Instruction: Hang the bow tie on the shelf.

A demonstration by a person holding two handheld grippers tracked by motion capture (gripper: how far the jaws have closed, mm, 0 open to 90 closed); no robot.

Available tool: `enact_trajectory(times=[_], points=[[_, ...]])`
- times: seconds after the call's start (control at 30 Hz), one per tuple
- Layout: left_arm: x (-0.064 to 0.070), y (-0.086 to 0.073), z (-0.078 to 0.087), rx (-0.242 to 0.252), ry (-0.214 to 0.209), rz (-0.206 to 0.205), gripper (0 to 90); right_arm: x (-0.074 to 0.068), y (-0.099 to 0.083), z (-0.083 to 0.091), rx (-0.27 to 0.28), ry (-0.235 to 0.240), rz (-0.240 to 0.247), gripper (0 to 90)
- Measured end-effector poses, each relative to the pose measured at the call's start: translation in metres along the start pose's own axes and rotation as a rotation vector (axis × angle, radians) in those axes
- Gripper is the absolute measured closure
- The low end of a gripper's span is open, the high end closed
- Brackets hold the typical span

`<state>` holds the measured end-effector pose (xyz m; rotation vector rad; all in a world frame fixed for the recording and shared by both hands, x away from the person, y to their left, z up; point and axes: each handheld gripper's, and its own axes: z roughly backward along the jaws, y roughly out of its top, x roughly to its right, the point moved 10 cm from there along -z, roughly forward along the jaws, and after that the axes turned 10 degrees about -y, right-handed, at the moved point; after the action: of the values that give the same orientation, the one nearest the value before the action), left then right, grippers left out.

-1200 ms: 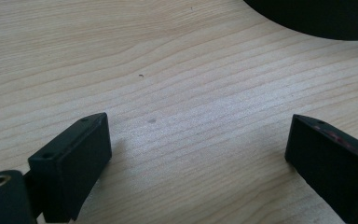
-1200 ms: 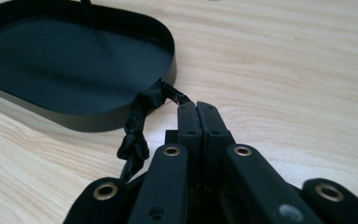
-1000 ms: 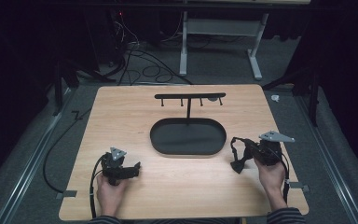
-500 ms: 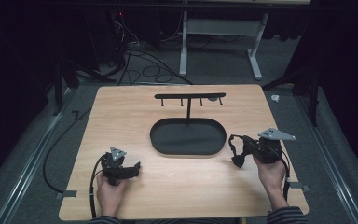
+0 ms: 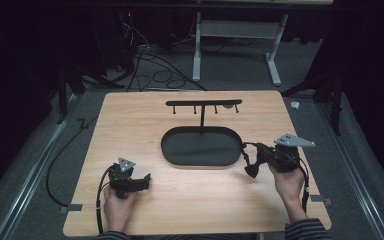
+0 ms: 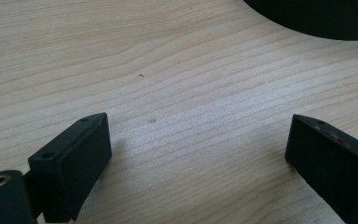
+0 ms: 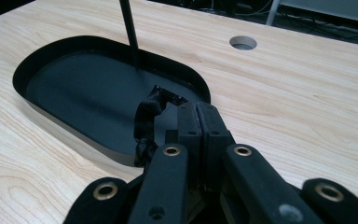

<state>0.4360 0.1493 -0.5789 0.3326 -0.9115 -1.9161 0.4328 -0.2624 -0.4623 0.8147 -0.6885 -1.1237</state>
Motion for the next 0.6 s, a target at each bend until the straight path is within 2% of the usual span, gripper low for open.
enact_trajectory(times=[0.6], points=[[0.000, 0.000, 0.000, 0.000, 0.000, 0.000, 7.3, -0.012, 0.010, 0.000, 0.007, 0.044, 0.013, 90.0]])
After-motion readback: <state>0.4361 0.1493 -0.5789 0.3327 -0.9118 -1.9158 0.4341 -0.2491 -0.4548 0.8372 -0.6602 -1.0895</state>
